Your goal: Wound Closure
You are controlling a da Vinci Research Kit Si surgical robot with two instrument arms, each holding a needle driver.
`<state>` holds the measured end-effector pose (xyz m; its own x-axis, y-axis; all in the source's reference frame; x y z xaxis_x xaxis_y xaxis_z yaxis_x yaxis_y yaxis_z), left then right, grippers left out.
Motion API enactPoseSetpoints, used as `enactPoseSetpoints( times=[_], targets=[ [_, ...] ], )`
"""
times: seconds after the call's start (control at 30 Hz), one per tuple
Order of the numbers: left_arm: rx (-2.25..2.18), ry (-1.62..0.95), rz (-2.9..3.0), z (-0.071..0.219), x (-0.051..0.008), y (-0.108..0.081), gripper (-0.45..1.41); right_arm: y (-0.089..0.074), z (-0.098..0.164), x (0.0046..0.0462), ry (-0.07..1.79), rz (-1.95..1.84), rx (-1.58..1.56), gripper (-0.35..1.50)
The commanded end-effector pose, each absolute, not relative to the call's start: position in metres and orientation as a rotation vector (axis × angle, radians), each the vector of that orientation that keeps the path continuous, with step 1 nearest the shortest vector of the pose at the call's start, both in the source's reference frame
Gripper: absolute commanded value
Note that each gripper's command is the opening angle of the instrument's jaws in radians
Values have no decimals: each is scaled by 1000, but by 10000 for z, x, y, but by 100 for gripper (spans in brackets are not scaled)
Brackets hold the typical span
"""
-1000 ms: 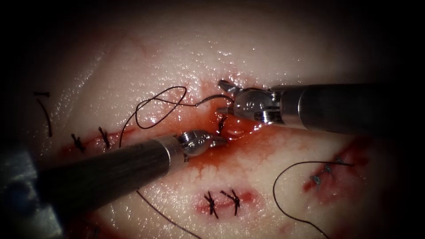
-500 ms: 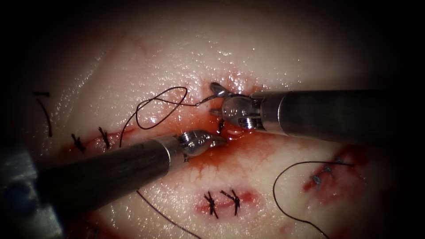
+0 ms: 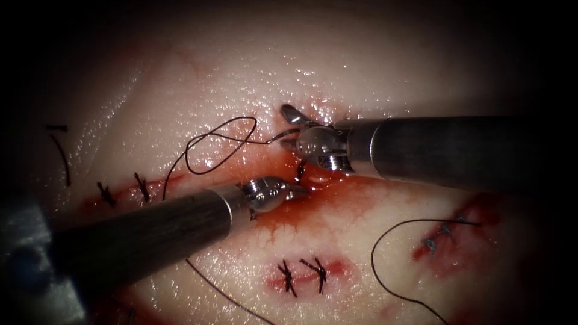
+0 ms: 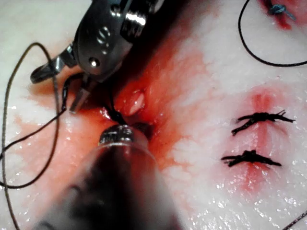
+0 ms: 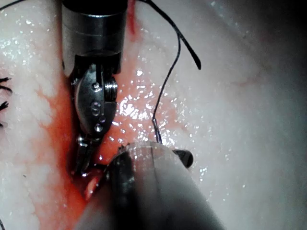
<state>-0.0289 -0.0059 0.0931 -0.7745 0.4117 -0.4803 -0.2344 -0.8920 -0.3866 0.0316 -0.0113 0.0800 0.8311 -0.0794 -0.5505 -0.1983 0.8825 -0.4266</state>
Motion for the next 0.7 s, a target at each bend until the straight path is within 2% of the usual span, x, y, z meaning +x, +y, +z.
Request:
enactPoseSetpoints(
  times=[0.03,0.1,0.13,0.17,0.23,0.27,0.47,0.7],
  targets=[
    [-816,-439,2635,937,-295,-59,-23,-115,804,319,590,69,-492,116],
    [-816,-438,2635,937,-295,-59,-23,-115,804,320,583,75,-493,109],
    [-816,-438,2635,937,-295,-59,-23,-116,803,320,584,76,-492,99],
    [-816,-438,2634,937,-296,-59,-23,-118,803,321,585,77,-492,72],
    [-816,-438,2634,937,-296,-60,-23,-121,801,323,581,66,-497,-10],
    [-816,-438,2634,937,-296,-60,-23,-122,800,323,581,62,-491,-35],
    [-816,-438,2634,937,-295,-60,-23,-120,803,321,590,-45,-495,-35],
    [-816,-439,2634,936,-295,-60,-23,-114,800,295,737,-34,-416,-35]
  ],
)
